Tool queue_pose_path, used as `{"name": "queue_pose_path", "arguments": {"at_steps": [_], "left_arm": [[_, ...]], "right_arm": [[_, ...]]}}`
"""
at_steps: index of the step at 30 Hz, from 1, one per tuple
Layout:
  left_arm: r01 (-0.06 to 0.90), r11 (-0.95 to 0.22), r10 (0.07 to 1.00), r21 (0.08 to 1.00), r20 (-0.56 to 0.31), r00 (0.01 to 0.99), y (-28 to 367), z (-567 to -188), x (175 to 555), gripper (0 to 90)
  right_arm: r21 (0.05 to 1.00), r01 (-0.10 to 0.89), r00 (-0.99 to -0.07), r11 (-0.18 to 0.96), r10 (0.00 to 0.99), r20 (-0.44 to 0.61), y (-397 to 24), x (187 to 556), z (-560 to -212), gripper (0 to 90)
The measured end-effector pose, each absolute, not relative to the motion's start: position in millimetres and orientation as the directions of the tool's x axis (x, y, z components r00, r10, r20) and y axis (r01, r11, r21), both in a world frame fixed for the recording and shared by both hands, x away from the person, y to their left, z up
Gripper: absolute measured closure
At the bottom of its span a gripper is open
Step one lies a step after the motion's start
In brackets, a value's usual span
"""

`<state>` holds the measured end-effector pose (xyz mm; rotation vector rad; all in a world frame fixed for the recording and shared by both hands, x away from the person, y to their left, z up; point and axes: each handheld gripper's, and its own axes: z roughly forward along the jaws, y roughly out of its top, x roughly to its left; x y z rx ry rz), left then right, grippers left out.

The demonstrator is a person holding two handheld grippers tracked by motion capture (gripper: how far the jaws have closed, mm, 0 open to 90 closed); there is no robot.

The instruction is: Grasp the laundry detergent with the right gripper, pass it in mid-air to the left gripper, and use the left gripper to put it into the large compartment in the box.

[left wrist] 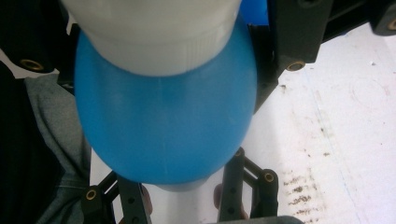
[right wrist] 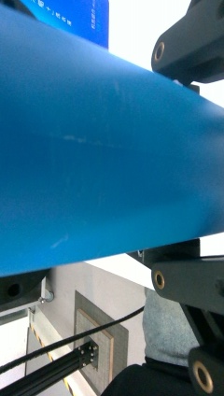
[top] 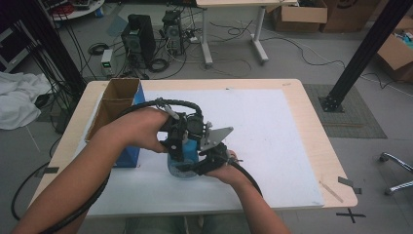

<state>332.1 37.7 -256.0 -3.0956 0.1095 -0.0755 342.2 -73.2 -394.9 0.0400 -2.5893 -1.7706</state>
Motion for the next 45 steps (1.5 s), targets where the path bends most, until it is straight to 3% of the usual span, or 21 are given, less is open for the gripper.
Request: {"name": "queue_pose_path", "arguments": {"at_steps": [20,26,29,45], "left_arm": [[-0.034,-0.999,-0.036,-0.035,0.061,0.997,33,-243,329,38.7],[-0.012,-1.000,-0.014,-0.026,0.061,0.998,34,-237,333,38.7],[0.006,-1.000,0.005,-0.026,0.051,0.999,34,-235,337,38.6],[0.071,-0.997,0.070,-0.023,0.023,0.997,41,-227,350,38.5]], "right_arm": [[0.939,-0.042,-0.999,0.343,-0.024,-0.036,-81,339,-387,41.8],[0.933,-0.031,-0.999,0.359,0.005,-0.035,-89,339,-385,29.8],[0.933,-0.015,-1.000,0.359,0.015,-0.021,-94,338,-382,19.3],[0.897,0.002,-0.999,0.441,0.040,-0.018,-108,344,-367,6.6]]}}
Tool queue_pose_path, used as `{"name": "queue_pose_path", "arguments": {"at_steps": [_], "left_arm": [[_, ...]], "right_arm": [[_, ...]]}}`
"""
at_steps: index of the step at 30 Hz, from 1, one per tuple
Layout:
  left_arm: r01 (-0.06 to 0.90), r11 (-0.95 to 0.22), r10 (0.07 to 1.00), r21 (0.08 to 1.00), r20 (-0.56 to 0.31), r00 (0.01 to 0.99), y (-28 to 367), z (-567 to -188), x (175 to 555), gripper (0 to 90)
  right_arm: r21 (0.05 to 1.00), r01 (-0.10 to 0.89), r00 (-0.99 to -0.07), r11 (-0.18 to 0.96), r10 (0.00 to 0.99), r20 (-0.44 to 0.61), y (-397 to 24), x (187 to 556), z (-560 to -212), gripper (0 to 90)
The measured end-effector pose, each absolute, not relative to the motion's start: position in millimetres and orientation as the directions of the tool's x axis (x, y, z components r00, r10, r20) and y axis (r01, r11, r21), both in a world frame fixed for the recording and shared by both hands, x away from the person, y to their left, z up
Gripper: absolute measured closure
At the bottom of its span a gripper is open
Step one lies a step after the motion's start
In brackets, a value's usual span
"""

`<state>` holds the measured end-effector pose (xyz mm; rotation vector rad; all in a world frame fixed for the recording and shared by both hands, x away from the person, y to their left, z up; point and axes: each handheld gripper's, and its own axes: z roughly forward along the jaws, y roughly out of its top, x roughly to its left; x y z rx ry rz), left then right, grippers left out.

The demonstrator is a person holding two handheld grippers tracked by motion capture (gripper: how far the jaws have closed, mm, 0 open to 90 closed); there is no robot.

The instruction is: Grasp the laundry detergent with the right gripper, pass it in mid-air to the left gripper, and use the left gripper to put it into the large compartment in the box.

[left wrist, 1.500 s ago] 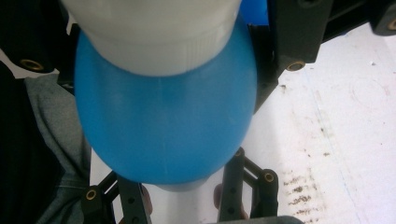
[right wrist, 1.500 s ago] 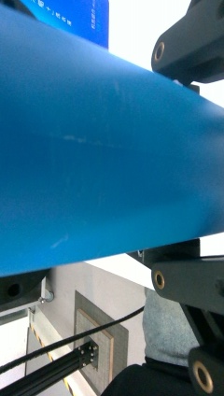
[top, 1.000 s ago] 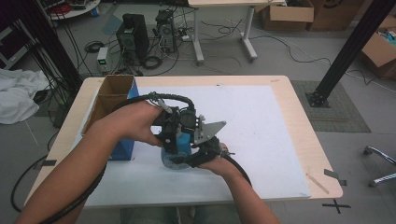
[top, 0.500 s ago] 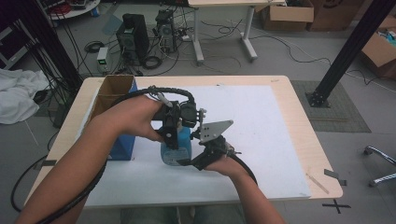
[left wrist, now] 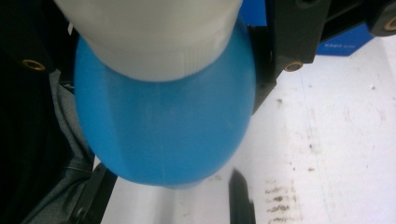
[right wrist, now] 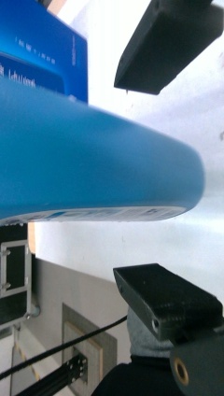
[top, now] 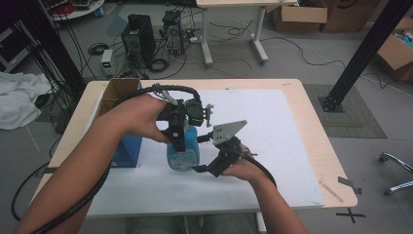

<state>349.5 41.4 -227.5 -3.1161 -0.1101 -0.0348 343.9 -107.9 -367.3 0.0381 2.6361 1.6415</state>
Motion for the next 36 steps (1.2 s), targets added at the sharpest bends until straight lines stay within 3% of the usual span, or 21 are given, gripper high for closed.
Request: {"name": "queue_pose_path", "arguments": {"at_steps": [8,15,22,30,36], "left_arm": [[0.167,-0.986,0.167,-0.013,-0.001,0.986,60,-212,360,38.4],[0.279,-0.960,0.278,0.034,-0.043,0.960,81,-184,369,38.4],[0.415,-0.906,0.410,0.079,-0.071,0.909,101,-147,377,38.3],[0.601,-0.797,0.598,0.066,-0.064,0.799,122,-108,384,38.3],[0.783,-0.619,0.780,0.057,-0.069,0.622,149,-89,392,38.3]], "right_arm": [[0.856,0.003,-0.997,0.517,0.065,-0.036,-122,353,-343,0.0],[0.752,-0.011,-0.999,0.659,0.025,-0.037,-136,359,-312,0.0],[0.653,-0.016,-1.000,0.757,-0.004,-0.019,-141,361,-303,0.0],[0.529,-0.025,-1.000,0.848,-0.019,-0.017,-148,363,-296,0.0],[0.480,-0.032,-0.999,0.876,-0.024,-0.023,-154,364,-288,0.0]]}}
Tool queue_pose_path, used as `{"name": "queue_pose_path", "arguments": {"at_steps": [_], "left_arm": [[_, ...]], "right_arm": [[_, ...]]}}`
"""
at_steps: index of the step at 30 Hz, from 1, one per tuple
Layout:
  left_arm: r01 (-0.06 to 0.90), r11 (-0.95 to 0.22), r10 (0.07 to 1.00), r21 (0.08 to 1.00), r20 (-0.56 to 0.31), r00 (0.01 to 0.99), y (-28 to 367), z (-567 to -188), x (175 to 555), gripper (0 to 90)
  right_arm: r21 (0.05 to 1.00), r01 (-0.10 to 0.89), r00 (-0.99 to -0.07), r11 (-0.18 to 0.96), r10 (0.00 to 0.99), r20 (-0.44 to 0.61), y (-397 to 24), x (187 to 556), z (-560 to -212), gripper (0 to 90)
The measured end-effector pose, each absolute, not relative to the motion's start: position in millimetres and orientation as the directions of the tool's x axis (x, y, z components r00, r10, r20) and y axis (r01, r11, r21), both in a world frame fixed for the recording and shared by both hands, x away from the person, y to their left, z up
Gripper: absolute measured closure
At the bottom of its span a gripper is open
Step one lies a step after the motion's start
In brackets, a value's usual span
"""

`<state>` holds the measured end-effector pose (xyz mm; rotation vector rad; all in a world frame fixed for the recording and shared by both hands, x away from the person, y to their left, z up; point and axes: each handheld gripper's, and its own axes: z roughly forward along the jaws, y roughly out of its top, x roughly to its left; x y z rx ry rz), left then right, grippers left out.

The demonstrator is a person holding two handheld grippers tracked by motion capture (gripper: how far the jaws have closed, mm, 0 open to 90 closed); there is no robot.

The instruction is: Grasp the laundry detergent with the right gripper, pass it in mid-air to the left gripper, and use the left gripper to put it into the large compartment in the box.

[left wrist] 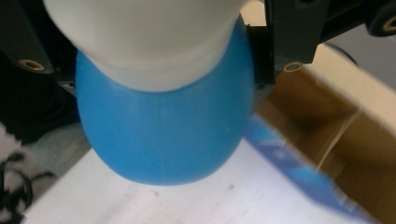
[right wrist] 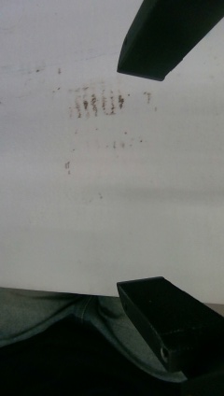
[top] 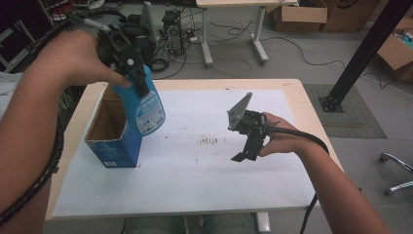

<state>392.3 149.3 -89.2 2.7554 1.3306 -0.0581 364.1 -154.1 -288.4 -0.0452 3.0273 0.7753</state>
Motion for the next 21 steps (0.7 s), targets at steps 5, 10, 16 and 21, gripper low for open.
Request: {"name": "queue_pose_path", "arguments": {"at_steps": [5,10,16,21], "left_arm": [[0.889,-0.457,0.888,0.022,-0.046,0.457,174,-80,399,38.3],[0.945,-0.325,0.945,0.013,-0.021,0.326,194,-76,404,38.3],[0.976,-0.217,0.976,0.017,-0.025,0.217,218,-81,411,38.4],[0.986,-0.164,0.986,0.020,-0.008,0.164,230,-92,416,38.4]], "right_arm": [[0.465,-0.035,-0.999,0.885,-0.027,-0.023,-158,365,-283,0.0],[0.439,-0.036,-0.999,0.898,-0.032,-0.016,-158,365,-286,0.0],[0.433,-0.032,-0.999,0.901,-0.030,-0.011,-160,365,-288,0.0],[0.423,-0.022,-1.000,0.906,-0.022,-0.005,-162,367,-288,0.0]]}}
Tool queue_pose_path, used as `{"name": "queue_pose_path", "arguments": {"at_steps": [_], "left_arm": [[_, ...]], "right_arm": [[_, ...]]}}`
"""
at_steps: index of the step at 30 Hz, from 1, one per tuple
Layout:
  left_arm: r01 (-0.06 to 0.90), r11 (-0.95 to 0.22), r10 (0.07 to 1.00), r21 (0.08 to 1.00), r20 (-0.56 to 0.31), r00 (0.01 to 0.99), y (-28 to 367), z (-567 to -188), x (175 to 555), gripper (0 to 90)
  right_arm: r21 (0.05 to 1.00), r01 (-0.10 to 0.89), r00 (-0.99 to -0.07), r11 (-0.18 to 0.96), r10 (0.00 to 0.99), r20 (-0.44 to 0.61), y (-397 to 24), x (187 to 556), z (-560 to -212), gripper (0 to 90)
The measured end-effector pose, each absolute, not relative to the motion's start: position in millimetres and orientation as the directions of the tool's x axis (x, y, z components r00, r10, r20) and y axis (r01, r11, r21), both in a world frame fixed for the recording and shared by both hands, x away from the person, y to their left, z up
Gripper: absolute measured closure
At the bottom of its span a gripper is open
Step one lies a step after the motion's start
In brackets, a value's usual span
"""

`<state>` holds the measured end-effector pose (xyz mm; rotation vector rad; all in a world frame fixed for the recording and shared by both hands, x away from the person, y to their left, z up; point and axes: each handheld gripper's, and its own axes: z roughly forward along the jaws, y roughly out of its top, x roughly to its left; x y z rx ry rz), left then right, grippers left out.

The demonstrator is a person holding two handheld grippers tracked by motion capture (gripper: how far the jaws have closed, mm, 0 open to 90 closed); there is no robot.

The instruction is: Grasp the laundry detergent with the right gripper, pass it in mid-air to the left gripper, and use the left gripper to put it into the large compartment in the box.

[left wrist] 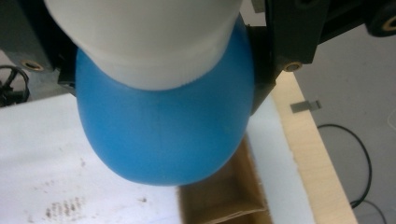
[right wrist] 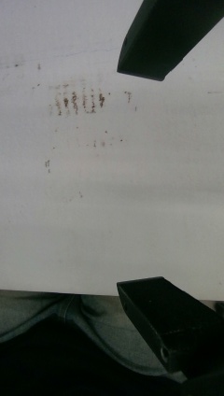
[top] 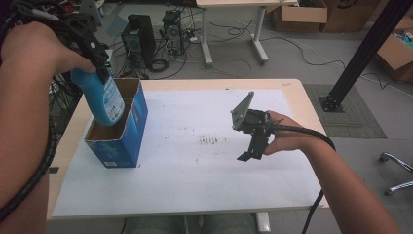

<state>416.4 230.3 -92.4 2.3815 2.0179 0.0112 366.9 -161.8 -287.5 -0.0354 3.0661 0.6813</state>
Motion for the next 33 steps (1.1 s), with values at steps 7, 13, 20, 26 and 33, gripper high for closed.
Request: {"name": "queue_pose_path", "arguments": {"at_steps": [7,13,20,26,33], "left_arm": [[0.989,-0.147,0.989,-0.007,0.007,0.147,237,-121,426,38.4],[0.990,-0.140,0.990,-0.022,-0.005,0.140,239,-144,432,38.4],[0.991,-0.126,0.992,-0.036,0.001,0.126,243,-174,437,38.5],[0.993,-0.106,0.994,-0.045,0.004,0.106,249,-199,440,38.5],[0.995,-0.090,0.996,-0.040,0.002,0.090,251,-224,441,38.5]], "right_arm": [[0.420,-0.017,-1.000,0.907,-0.019,0.001,-162,369,-289,0.0],[0.420,-0.014,-1.000,0.907,-0.017,0.004,-163,368,-290,0.0],[0.421,-0.004,-1.000,0.907,-0.010,0.013,-167,367,-292,0.0],[0.425,0.002,-1.000,0.905,-0.004,0.013,-170,366,-293,0.0],[0.429,0.007,-1.000,0.903,0.000,0.016,-172,366,-293,0.0]]}}
